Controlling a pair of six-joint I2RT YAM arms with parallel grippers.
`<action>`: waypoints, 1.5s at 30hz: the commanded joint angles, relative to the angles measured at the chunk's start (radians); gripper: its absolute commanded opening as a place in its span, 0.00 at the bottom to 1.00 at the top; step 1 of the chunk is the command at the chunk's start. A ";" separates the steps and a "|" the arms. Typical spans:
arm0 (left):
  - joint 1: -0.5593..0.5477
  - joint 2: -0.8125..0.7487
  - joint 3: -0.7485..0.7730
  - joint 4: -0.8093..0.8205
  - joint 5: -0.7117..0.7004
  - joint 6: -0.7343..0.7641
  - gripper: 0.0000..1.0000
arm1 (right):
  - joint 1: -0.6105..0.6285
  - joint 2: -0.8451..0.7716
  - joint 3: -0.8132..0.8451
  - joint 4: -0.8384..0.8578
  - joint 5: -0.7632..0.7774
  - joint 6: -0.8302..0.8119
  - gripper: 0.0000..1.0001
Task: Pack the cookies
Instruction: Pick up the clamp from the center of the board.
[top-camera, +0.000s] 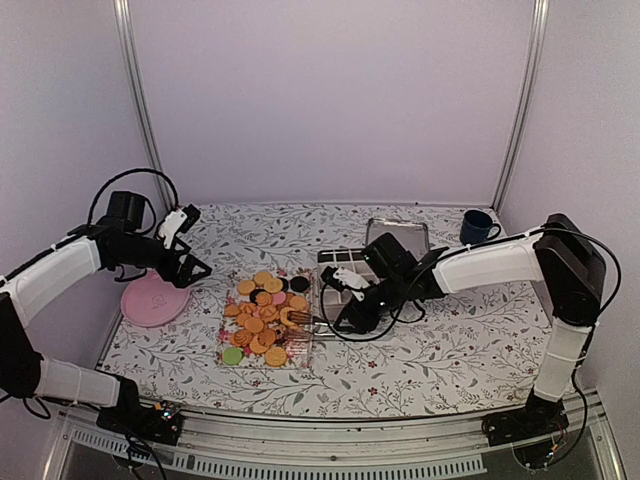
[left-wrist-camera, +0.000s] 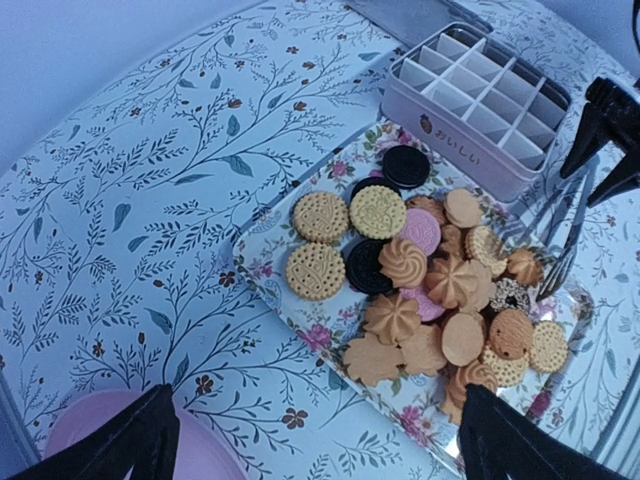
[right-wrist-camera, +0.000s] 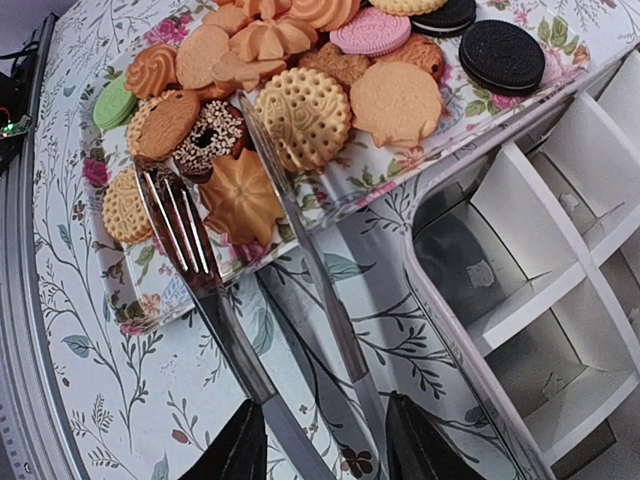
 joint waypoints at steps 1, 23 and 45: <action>-0.020 0.007 0.033 -0.043 0.050 0.019 0.99 | 0.009 0.026 0.045 -0.029 0.034 -0.054 0.41; -0.063 0.032 0.099 -0.133 0.089 0.077 0.97 | 0.038 0.077 0.056 -0.062 0.145 -0.151 0.29; -0.184 0.043 0.183 -0.324 0.070 0.252 0.96 | 0.116 -0.012 0.097 -0.137 0.301 -0.131 0.00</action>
